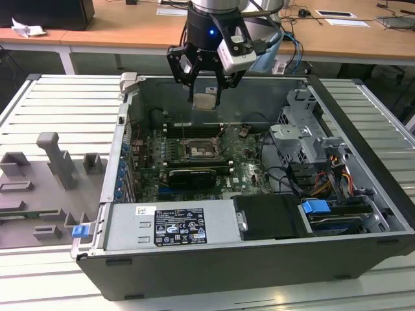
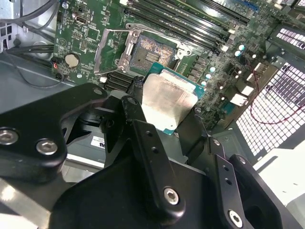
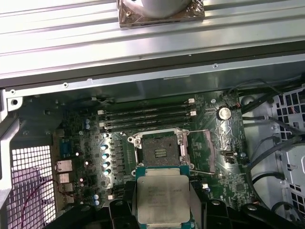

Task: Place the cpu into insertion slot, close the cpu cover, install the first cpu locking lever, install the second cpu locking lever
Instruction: 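Place the cpu into insertion slot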

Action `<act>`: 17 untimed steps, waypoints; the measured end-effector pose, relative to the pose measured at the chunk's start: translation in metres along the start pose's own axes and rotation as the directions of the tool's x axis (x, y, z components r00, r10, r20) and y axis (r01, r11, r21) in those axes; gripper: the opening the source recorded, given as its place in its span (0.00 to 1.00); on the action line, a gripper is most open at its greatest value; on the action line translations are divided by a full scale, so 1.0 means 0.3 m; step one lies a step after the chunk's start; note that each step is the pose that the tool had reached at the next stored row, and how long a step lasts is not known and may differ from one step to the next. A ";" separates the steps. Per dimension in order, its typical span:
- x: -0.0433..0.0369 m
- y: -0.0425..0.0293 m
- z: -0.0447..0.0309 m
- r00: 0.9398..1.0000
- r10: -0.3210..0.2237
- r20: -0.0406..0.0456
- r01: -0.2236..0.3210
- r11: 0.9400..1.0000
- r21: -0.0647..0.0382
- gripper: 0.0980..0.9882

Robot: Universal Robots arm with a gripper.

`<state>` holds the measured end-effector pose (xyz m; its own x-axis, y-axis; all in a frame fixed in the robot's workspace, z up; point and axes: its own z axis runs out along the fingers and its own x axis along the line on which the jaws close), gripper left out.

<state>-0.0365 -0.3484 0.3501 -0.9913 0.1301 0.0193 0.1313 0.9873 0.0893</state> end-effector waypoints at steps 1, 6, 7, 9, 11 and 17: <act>0.000 0.000 0.000 1.000 0.003 0.000 -0.003 1.000 0.000 0.49; 0.000 0.000 0.000 1.000 0.018 0.002 -0.018 1.000 0.000 0.49; 0.000 0.000 0.000 1.000 0.020 0.002 -0.020 1.000 0.000 0.49; 0.000 0.000 0.000 1.000 0.025 0.002 -0.025 1.000 0.000 0.49; 0.000 0.000 0.000 1.000 0.030 0.003 -0.030 1.000 -0.001 0.49; 0.000 0.000 0.001 0.999 0.049 0.004 -0.049 0.999 -0.001 0.49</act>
<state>-0.0365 -0.3484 0.3499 -0.9838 0.1785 0.0193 0.1795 0.9797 0.0893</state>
